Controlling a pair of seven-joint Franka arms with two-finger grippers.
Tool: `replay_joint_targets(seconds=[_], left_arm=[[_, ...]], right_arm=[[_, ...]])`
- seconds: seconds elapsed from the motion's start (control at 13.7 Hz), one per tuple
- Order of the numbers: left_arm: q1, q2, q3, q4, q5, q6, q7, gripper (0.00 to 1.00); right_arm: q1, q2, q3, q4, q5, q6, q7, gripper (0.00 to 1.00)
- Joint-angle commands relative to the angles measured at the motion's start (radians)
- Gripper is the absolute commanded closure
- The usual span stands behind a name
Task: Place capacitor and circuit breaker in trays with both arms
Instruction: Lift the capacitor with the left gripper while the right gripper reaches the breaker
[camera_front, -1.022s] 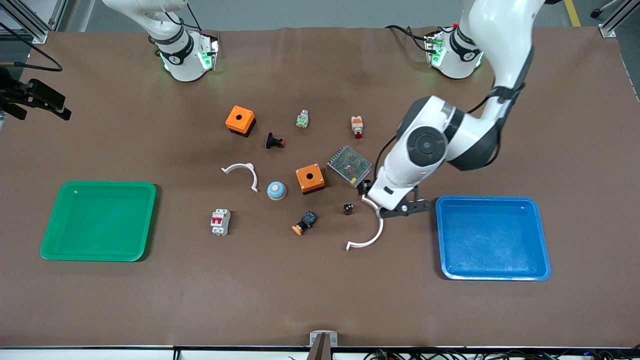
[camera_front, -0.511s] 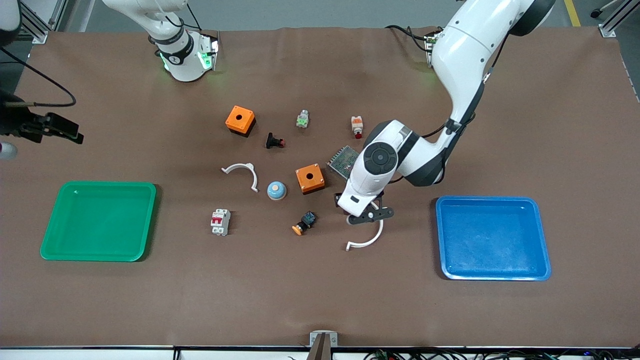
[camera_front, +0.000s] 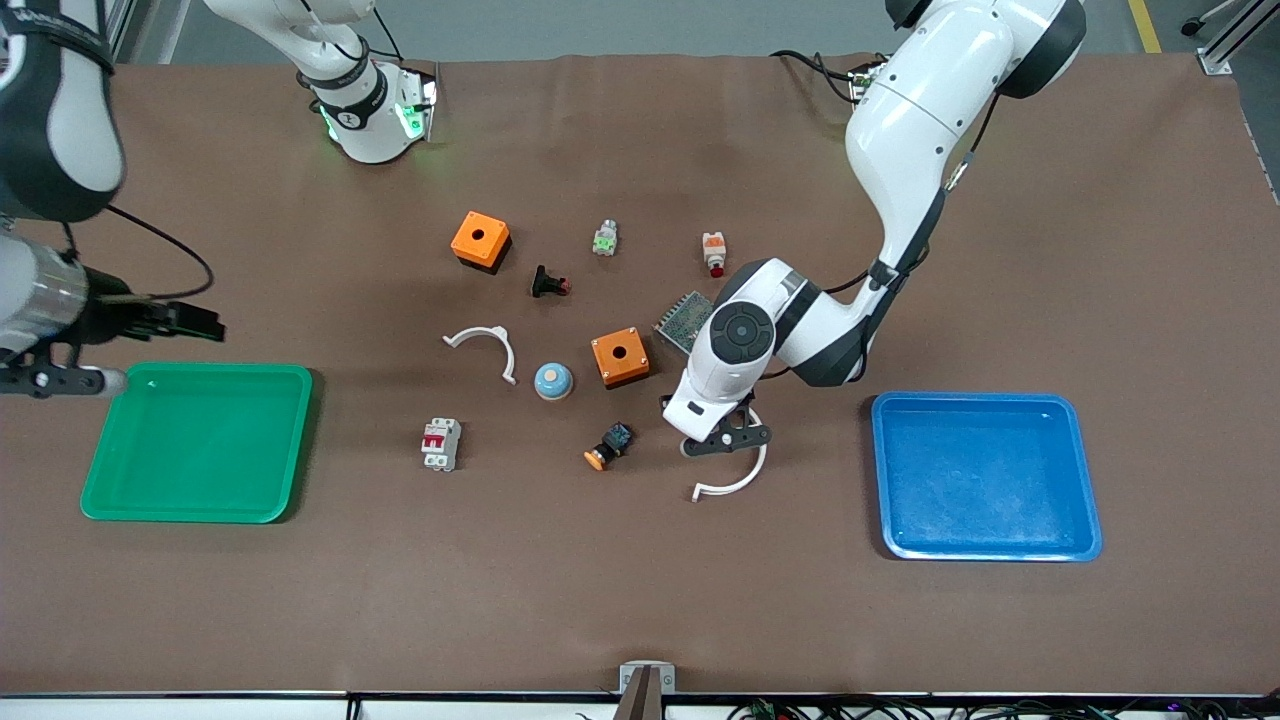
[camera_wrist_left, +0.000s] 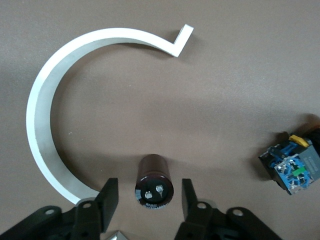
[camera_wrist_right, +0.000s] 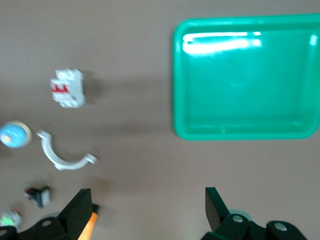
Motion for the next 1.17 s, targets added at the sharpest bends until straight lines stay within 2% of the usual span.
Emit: replay_joint_targets(seconds=[0.0,0.22,0.44,0.51,0.73,0.88,1.09], left_arm=[[-0.023,0.015,0.017,0.026,0.024,0.005,-0.027,0.48],[-0.029,0.023,0.018,0.026,0.029,0.005,-0.027,0.66],[-0.027,0.012,0.017,0.026,0.064,0.004,-0.026,0.88],[-0.023,0.000,0.017,0.026,0.078,-0.004,-0.024,0.92],[0.029,-0.082,0.017,0.025,0.103,-0.079,-0.015,0.97],[0.083,-0.151,0.011,0.018,0.103,-0.134,0.022,0.97],[0.152,-0.202,0.003,0.018,0.090,-0.196,0.114,0.98]], right_arm=[[0.085,0.020,0.003,-0.081,0.022,0.138,0.129,0.00],[0.145,0.070,0.003,-0.187,0.025,0.344,0.195,0.00],[0.211,0.159,0.003,-0.195,0.025,0.474,0.279,0.00],[0.223,0.185,0.003,-0.195,0.024,0.516,0.295,0.00],[0.237,0.255,0.001,-0.195,0.023,0.628,0.309,0.00],[0.242,0.299,0.001,-0.190,0.022,0.686,0.321,0.00],[0.245,0.357,0.001,-0.183,0.020,0.761,0.330,0.00]])
